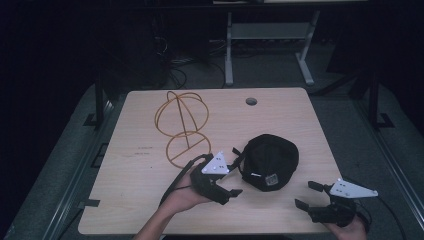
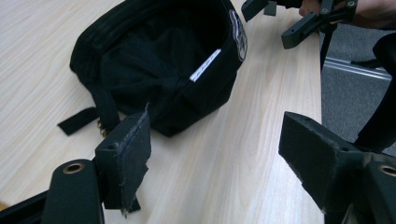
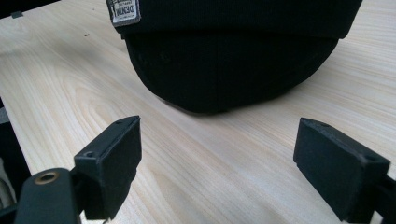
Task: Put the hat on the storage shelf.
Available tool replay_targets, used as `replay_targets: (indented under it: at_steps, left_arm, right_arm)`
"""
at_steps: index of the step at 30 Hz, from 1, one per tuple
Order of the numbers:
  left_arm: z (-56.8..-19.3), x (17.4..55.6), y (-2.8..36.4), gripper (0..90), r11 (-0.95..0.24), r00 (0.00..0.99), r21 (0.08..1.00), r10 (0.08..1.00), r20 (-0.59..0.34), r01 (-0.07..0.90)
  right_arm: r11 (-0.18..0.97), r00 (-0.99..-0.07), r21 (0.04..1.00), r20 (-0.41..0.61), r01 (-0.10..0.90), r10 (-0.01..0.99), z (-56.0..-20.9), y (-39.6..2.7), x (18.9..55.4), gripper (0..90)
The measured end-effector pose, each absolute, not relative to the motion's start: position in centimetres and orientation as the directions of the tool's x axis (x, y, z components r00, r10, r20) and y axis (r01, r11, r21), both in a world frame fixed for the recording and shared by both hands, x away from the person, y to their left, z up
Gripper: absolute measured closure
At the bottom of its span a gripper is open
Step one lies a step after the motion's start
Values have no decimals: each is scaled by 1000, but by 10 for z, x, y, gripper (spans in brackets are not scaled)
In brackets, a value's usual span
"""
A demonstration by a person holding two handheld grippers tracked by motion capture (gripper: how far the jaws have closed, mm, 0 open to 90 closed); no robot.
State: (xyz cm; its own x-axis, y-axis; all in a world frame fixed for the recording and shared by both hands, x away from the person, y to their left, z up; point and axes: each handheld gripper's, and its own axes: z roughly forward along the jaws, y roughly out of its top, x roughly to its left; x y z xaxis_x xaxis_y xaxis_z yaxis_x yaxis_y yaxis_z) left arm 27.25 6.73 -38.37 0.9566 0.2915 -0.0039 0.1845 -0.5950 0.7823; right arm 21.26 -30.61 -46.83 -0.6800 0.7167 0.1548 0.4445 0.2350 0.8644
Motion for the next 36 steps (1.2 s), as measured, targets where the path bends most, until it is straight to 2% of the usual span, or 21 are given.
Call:
replay_targets:
  at_steps: [12, 23, 31, 32, 36]
  left_arm:
    - [-384, 290, 27, 257, -636, 972, 759, 233, 18, 138]
    - [-397, 300, 3, 281, -684, 982, 716, 190, -11, 140]
    - [-409, 308, -3, 367, -724, 987, 677, 158, -22, 132]
    - [-411, 308, -4, 416, -732, 988, 669, 152, -18, 125]
    - [-414, 307, -6, 480, -741, 991, 663, 136, 0, 101]
  right_arm:
    - [241, -685, 861, 156, 447, 711, -469, -307, 213, 151]
    - [247, -691, 861, 155, 445, 706, -469, -306, 213, 152]
    - [245, -691, 864, 153, 441, 706, -469, -306, 212, 152]
    - [244, -691, 864, 152, 440, 707, -469, -306, 213, 152]
    - [247, -692, 863, 151, 441, 706, -470, -306, 213, 152]
